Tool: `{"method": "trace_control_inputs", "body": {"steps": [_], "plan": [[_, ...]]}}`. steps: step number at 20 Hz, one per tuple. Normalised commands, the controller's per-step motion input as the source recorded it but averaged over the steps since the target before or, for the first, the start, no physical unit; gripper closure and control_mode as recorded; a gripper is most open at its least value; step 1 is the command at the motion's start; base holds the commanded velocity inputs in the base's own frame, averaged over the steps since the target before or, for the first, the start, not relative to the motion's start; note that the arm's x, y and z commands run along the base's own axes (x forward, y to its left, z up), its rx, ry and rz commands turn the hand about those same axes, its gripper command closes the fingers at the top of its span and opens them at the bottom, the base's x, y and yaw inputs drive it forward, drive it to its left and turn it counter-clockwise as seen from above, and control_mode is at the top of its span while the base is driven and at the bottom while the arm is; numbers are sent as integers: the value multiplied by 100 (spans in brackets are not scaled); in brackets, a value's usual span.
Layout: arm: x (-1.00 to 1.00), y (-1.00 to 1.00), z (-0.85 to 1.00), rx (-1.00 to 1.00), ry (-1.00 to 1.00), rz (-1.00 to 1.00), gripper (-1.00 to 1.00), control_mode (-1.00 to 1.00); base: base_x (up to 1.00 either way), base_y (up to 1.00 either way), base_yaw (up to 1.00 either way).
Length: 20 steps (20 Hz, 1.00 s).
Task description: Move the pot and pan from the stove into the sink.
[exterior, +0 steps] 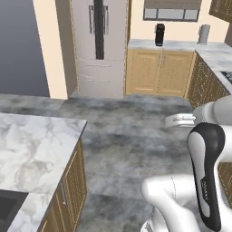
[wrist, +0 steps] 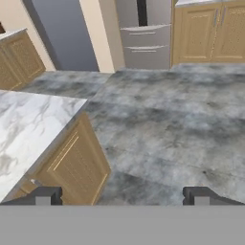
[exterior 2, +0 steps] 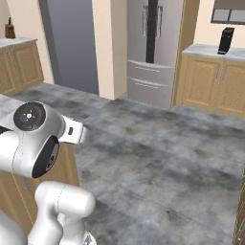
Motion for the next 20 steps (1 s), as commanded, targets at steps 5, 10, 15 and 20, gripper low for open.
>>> {"method": "trace_control_inputs", "body": {"steps": [5,10,15,20], "plan": [[0,0,0,0,0,0,-100,100,9,-27,-11],[0,0,0,0,0,0,-100,100,1,-55,-34],[0,0,0,0,0,0,-100,100,0,-47,-37],[0,0,0,0,0,0,-100,100,17,1,-19]]}}
